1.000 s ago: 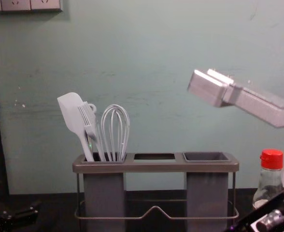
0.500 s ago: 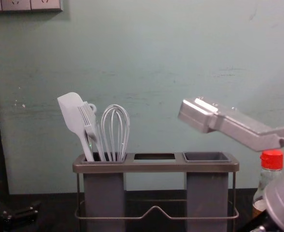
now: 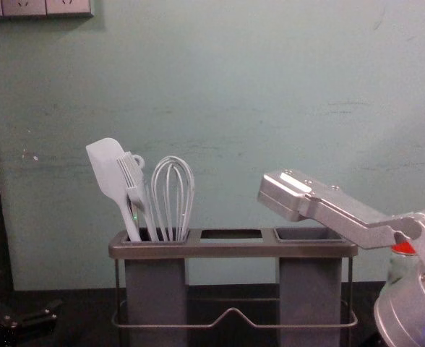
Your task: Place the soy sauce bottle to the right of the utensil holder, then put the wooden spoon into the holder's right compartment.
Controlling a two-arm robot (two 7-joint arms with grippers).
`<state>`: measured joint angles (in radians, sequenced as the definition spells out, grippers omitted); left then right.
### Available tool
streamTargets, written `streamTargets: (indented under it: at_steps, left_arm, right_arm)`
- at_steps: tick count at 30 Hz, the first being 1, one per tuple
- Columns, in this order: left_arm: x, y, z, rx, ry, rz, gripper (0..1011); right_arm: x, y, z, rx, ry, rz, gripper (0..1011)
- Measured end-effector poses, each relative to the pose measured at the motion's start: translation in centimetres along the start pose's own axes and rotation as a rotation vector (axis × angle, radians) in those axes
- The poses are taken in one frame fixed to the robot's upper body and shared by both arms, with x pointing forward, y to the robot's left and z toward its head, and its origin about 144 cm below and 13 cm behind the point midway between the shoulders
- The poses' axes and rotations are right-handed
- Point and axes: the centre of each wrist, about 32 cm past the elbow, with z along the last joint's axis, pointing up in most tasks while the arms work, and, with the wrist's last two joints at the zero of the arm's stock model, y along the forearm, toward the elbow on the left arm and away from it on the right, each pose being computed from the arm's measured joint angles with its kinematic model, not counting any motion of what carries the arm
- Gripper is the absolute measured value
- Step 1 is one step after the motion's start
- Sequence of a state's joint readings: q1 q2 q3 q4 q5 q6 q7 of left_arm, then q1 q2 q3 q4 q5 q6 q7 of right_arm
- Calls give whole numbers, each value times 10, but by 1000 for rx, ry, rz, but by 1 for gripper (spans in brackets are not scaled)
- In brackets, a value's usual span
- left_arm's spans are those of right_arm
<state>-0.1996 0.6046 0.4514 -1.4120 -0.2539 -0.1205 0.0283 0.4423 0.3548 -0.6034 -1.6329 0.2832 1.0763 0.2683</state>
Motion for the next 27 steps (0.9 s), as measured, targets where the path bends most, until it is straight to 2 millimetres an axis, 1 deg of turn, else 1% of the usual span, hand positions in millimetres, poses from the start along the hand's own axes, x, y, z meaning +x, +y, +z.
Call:
streamTargets:
  at_steps: [27]
  left_arm:
    - [0, 0, 0, 0, 0, 0, 1011]
  right_arm:
    - [7, 23, 2, 5, -21, 25, 1002]
